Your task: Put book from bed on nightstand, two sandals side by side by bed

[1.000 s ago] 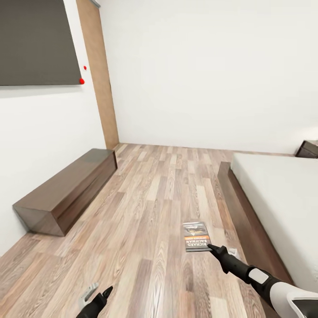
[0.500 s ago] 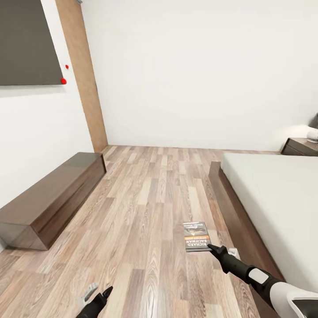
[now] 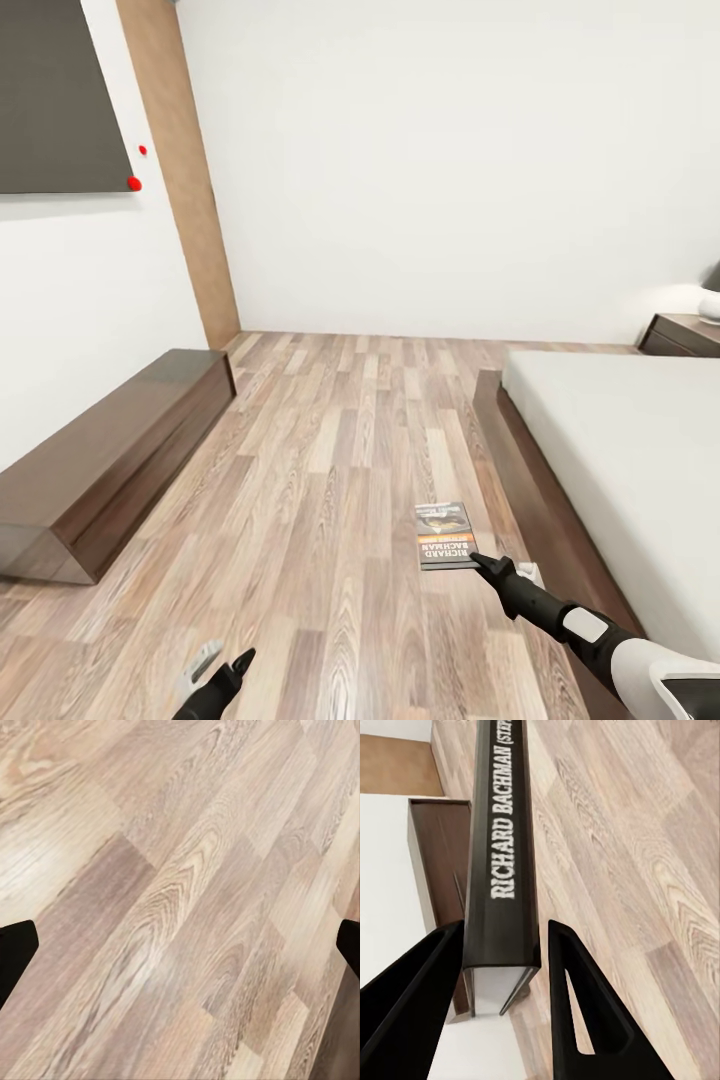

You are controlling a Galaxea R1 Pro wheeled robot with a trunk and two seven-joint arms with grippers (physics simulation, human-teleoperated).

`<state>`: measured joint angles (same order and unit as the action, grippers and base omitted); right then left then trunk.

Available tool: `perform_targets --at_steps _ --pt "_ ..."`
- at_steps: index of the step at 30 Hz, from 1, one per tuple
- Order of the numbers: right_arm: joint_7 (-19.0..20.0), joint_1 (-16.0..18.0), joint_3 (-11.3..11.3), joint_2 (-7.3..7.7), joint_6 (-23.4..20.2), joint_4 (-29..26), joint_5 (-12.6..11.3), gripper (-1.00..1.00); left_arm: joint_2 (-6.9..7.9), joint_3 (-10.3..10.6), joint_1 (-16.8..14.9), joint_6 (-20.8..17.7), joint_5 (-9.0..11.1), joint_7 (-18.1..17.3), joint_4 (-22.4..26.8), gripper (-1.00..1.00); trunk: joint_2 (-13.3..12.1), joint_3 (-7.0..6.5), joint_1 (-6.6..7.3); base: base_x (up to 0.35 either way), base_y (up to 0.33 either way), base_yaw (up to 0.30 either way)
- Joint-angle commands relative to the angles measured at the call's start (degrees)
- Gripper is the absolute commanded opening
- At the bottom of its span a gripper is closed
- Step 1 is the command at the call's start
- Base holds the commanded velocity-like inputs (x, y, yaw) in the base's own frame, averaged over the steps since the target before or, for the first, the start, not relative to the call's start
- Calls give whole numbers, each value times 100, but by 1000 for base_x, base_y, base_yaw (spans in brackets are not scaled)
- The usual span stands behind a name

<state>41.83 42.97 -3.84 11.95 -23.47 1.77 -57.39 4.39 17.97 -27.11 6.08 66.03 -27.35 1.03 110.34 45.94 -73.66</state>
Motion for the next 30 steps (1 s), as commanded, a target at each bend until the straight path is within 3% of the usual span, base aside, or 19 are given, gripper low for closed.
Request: perform_targets --at_steps 1,30 --pt "31 10 -12 1 -44 16 -76 -100 0 48 -4 25 32 -16 -6 100 2 5 -1 160 0 -1" --pt "30 10 -12 1 -44 16 -80 -100 0 50 -5 25 32 -16 -6 100 2 5 -1 160 0 -66"
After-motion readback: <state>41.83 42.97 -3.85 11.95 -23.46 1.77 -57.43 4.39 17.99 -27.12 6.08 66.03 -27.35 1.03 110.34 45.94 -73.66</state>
